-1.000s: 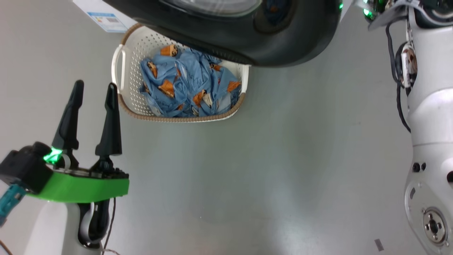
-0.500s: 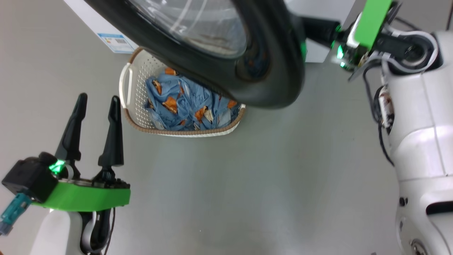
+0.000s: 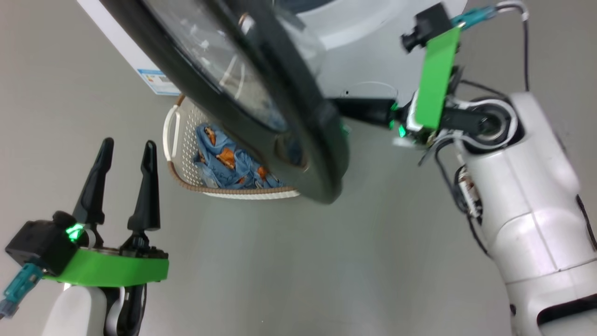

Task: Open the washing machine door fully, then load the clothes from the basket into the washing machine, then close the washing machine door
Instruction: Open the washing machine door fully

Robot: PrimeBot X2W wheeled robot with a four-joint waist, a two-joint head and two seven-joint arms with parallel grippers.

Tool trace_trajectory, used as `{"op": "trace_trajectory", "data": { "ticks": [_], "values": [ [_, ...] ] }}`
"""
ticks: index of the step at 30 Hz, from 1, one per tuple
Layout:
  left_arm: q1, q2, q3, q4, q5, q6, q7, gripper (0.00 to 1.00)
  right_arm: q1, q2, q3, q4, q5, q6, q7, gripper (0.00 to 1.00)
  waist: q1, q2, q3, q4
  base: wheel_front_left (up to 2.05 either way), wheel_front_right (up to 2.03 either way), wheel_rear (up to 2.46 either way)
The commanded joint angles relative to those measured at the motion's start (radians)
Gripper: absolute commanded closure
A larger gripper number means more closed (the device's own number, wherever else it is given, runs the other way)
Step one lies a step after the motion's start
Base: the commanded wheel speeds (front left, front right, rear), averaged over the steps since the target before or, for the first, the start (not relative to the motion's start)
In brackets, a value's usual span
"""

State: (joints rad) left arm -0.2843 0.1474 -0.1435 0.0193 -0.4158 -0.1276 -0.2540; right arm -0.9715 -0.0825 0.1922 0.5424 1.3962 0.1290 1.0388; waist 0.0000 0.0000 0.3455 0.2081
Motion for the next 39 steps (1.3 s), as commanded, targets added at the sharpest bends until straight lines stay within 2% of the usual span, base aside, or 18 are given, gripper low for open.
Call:
{"op": "trace_trajectory", "data": {
  "ticks": [1, 17, 18, 27, 33, 39],
  "values": [
    [0.004, 0.032, 0.041, -0.017, 0.008, -0.003, -0.008, 0.0, 0.026, 0.032, 0.047, -0.034, 0.036, 0.002, -0.009, 1.0, 0.0, 0.0, -0.017, -0.004, 0.0, 0.0, 0.0],
    [0.03, 0.037, 0.054, -0.003, 0.019, -0.003, -0.008, 0.0, 0.091, 0.032, 0.357, -0.064, 0.246, 0.002, -0.144, 1.0, 0.0, 0.0, -0.076, -0.008, 0.0, 0.0, 0.0],
    [0.034, 0.038, 0.056, 0.0, 0.021, -0.003, -0.008, 0.0, 0.092, 0.032, 0.398, -0.068, 0.275, 0.002, -0.171, 1.0, 0.0, 0.0, -0.086, -0.008, 0.0, 0.0, 0.0],
    [0.046, 0.038, 0.055, 0.011, 0.029, -0.003, -0.008, 0.0, 0.079, 0.032, 0.548, -0.072, 0.394, 0.002, -0.276, 1.0, 0.0, 0.0, -0.114, -0.005, 0.0, 0.0, 0.0],
    [0.057, 0.041, 0.058, 0.018, 0.036, -0.003, -0.008, 0.0, 0.074, 0.032, 0.621, -0.076, 0.466, 0.002, -0.337, 1.0, 0.0, 0.0, -0.137, -0.009, 0.0, 0.0, 0.0],
    [0.071, 0.045, 0.06, 0.023, 0.043, -0.003, -0.008, 0.0, 0.08, 0.028, 0.632, -0.064, 0.487, 0.002, -0.38, 1.0, 0.0, 0.0, -0.163, -0.019, 0.0, 0.0, 0.0]
  ]
}}
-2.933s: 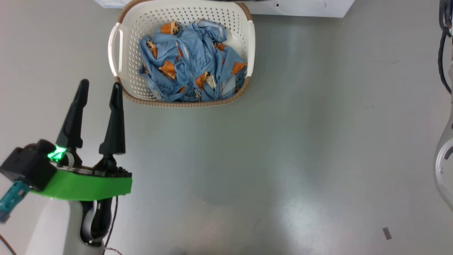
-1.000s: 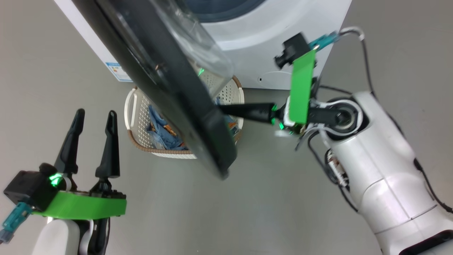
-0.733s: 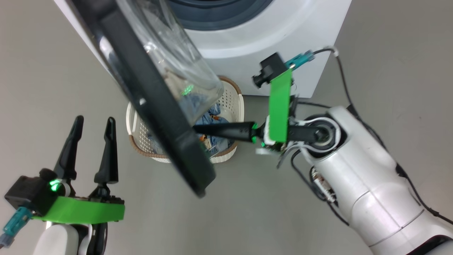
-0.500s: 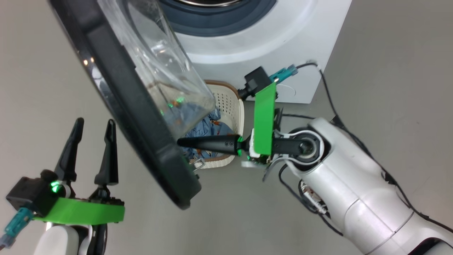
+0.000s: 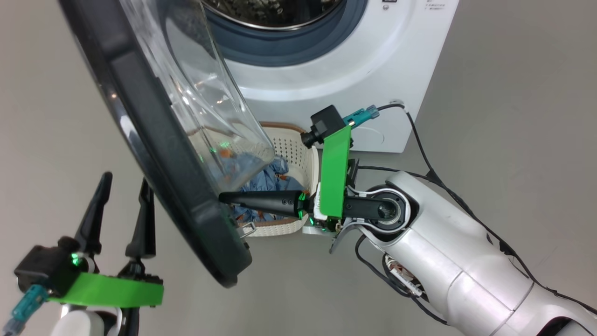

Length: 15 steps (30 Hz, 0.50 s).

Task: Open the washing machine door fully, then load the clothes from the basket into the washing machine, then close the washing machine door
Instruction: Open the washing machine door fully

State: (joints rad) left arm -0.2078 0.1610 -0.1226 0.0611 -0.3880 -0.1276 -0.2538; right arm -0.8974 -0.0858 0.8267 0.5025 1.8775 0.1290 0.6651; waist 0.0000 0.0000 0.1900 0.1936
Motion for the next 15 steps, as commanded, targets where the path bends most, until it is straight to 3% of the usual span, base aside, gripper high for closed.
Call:
{"op": "trace_trajectory", "data": {
  "ticks": [1, 15],
  "values": [
    [-0.001, 0.032, 0.04, -0.018, 0.016, -0.003, -0.008, 0.0, 0.011, 0.026, -0.008, -0.026, 0.009, 0.002, -0.012, 1.0, 0.0, 0.0, -0.013, -0.007, 0.0, 0.0, 0.0],
    [0.044, 0.035, 0.058, -0.005, 0.027, -0.003, -0.008, 0.0, 0.168, -0.081, -0.118, -0.15, 0.049, 0.002, -0.128, 1.0, 0.0, 0.0, -0.066, -0.051, 0.0, 0.0, 0.0]
  ]
}}
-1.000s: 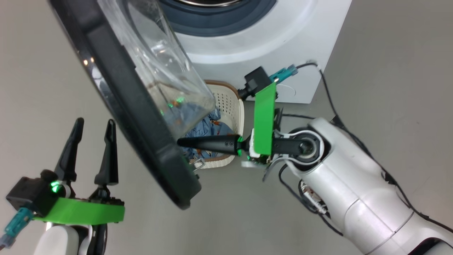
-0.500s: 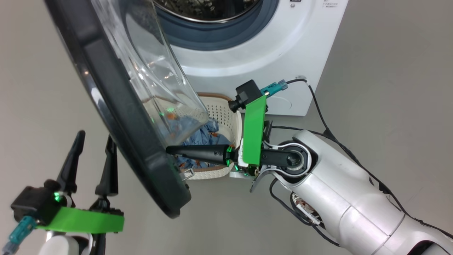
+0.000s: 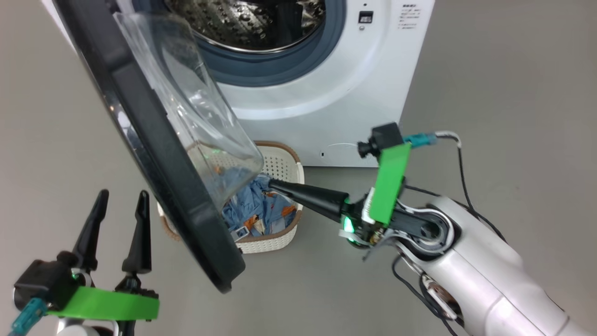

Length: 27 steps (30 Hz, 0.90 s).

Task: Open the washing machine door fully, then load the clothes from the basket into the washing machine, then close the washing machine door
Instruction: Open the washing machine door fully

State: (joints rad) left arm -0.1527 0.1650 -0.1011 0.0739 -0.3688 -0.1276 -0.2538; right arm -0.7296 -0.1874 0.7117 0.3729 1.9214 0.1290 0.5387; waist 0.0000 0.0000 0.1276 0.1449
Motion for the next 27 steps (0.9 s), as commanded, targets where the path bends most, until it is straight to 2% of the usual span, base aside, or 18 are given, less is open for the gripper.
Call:
{"op": "trace_trajectory", "data": {
  "ticks": [1, 14, 15, 17, 18, 19, 27],
  "values": [
    [-0.007, 0.03, 0.041, -0.017, 0.008, -0.003, -0.008, 0.0, 0.025, 0.006, -0.011, -0.039, 0.008, 0.002, -0.016, 1.0, 0.0, 0.0, -0.006, -0.009, 0.0, 0.0, 0.0],
    [0.016, 0.026, 0.066, -0.008, 0.013, -0.003, -0.008, 0.0, 0.156, -0.04, -0.061, -0.13, 0.017, 0.002, -0.105, 1.0, 0.0, 0.0, -0.021, -0.04, 0.0, 0.0, 0.0],
    [0.017, 0.026, 0.068, -0.007, 0.014, -0.003, -0.008, 0.0, 0.166, -0.042, -0.068, -0.136, 0.016, 0.002, -0.116, 0.89, 0.0, 0.0, -0.023, -0.042, 0.0, 0.0, 0.0],
    [0.021, 0.026, 0.072, -0.006, 0.015, -0.003, -0.008, 0.0, 0.183, -0.045, -0.079, -0.148, 0.01, 0.002, -0.134, 0.58, 0.0, 0.0, -0.026, -0.046, 0.0, 0.0, 0.0],
    [0.022, 0.025, 0.074, -0.006, 0.016, -0.003, -0.008, 0.0, 0.19, -0.046, -0.088, -0.152, 0.003, 0.002, -0.151, 0.2, 0.0, 0.0, -0.027, -0.048, 0.0, 0.0, 0.0],
    [0.024, 0.025, 0.075, -0.007, 0.016, -0.003, -0.008, 0.0, 0.196, -0.047, -0.097, -0.158, -0.007, 0.002, -0.168, 0.0, 0.0, 0.0, -0.028, -0.05, 0.0, 0.0, 0.0],
    [0.034, 0.022, 0.09, -0.013, 0.017, -0.003, -0.008, 0.0, 0.226, -0.038, -0.184, -0.166, -0.186, 0.002, -0.412, 0.0, 0.0, 0.0, -0.032, -0.066, 0.0, 0.0, 0.0]
  ]
}}
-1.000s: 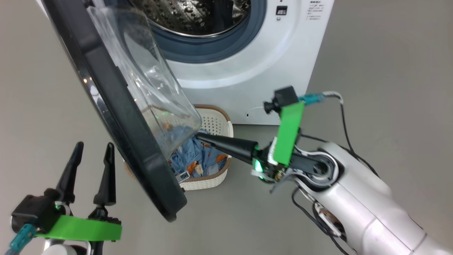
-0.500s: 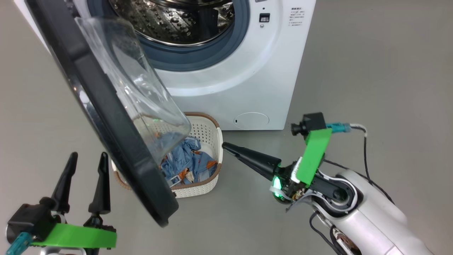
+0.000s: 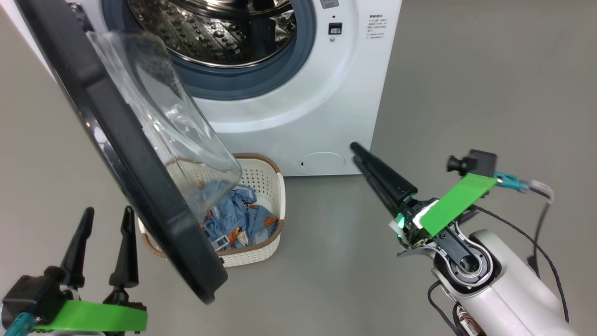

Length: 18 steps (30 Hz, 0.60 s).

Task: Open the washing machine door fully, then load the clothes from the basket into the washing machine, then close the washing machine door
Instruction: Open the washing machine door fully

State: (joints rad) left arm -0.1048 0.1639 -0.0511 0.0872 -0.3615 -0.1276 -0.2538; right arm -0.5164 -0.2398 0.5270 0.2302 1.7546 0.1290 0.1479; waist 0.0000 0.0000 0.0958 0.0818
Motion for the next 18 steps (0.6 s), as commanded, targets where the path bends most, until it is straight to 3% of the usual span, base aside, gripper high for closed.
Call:
{"op": "trace_trajectory", "data": {
  "ticks": [1, 11, 18],
  "values": [
    [-0.013, 0.023, 0.041, -0.027, 0.01, -0.003, -0.008, 0.0, 0.015, 0.016, -0.005, -0.019, -0.041, 0.002, -0.049, 0.0, 0.0, 0.0, -0.001, -0.005, 0.0, 0.0, 0.0],
    [-0.006, 0.019, 0.051, -0.025, 0.012, -0.003, -0.008, 0.0, -0.013, -0.013, 0.024, 0.101, -0.409, 0.002, -0.344, 0.0, 0.0, 0.0, -0.014, -0.024, 0.0, 0.0, 0.0],
    [0.004, 0.015, 0.06, -0.032, 0.016, -0.003, -0.008, 0.0, -0.012, -0.003, -0.052, 0.192, -0.709, 0.002, -0.408, 0.0, 0.0, 0.0, -0.019, -0.033, 0.0, 0.0, 0.0]
  ]
}}
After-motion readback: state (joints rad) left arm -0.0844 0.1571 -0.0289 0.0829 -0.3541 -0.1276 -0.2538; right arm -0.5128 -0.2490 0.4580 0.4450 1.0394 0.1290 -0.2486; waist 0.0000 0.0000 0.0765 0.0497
